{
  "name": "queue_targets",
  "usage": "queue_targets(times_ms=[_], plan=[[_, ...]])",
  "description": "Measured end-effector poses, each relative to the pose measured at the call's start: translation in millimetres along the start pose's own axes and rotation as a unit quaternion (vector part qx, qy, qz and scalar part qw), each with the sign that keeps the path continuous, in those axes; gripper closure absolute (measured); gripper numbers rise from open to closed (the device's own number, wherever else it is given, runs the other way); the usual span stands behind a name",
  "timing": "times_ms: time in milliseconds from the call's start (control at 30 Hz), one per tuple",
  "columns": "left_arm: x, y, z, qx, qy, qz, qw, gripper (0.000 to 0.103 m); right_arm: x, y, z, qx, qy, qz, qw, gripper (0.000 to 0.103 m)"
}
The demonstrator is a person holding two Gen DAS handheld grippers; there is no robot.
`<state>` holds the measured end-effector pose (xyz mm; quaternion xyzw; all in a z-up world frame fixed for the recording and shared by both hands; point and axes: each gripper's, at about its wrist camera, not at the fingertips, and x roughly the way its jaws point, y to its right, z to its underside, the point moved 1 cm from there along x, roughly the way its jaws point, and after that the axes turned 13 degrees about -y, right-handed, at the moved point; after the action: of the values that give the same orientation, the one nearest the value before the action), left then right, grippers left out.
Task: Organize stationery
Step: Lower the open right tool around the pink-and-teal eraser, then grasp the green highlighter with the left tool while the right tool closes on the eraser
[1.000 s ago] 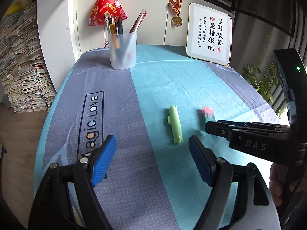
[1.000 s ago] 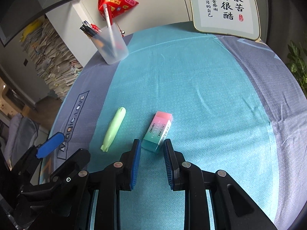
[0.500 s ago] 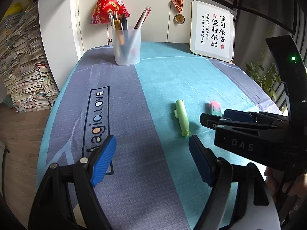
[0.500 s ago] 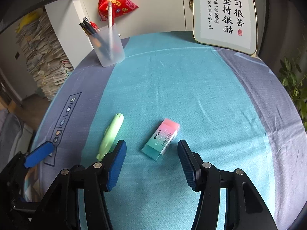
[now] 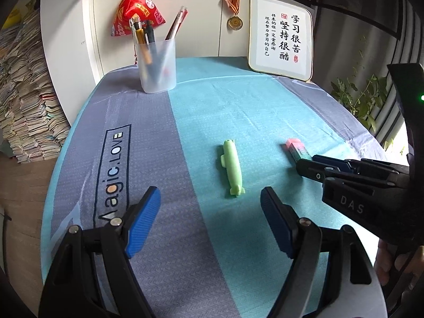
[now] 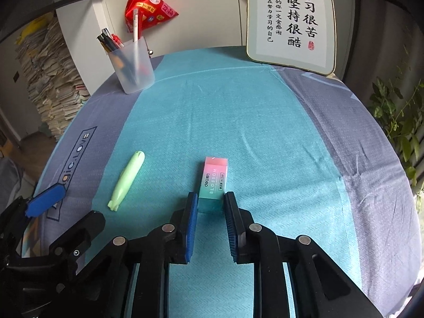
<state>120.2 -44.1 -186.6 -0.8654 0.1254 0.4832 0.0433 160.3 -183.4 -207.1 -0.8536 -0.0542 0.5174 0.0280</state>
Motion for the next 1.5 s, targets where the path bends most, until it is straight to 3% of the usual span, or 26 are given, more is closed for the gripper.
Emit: queue_targets(times_ms=[233, 667, 733, 800, 833, 867, 1200, 1500], plan=[[12, 12, -3, 0.006, -0.017, 0.002, 0.9998, 0.026, -3, 3, 7, -0.008, 0.005, 0.013, 1.000, 0.081], [29, 19, -19, 0.009, -0.049, -0.019, 0.9986, 0.026, -8, 20, 15, 0.012, 0.008, -0.009, 1.000, 0.081], [29, 19, -20, 0.010, -0.047, -0.018, 0.9987, 0.033, -8, 20, 15, 0.012, 0.008, -0.011, 1.000, 0.081], [25, 21, -20, 0.016, -0.043, -0.012, 0.9989, 0.074, -8, 21, 14, 0.013, 0.008, -0.015, 1.000, 0.081], [25, 22, -21, 0.016, -0.046, -0.009, 0.9988, 0.087, -8, 21, 14, 0.013, 0.007, -0.016, 1.000, 0.081], [25, 23, -22, 0.017, -0.049, -0.005, 0.9986, 0.092, -8, 21, 14, 0.012, 0.007, -0.016, 1.000, 0.081], [21, 28, -20, 0.000, -0.037, 0.009, 0.9993, 0.093, -11, 26, 14, 0.017, 0.001, -0.031, 0.999, 0.081], [10, 25, -24, -0.012, -0.027, -0.003, 0.9996, 0.093, -25, 36, 9, 0.032, 0.024, -0.034, 0.999, 0.081]])
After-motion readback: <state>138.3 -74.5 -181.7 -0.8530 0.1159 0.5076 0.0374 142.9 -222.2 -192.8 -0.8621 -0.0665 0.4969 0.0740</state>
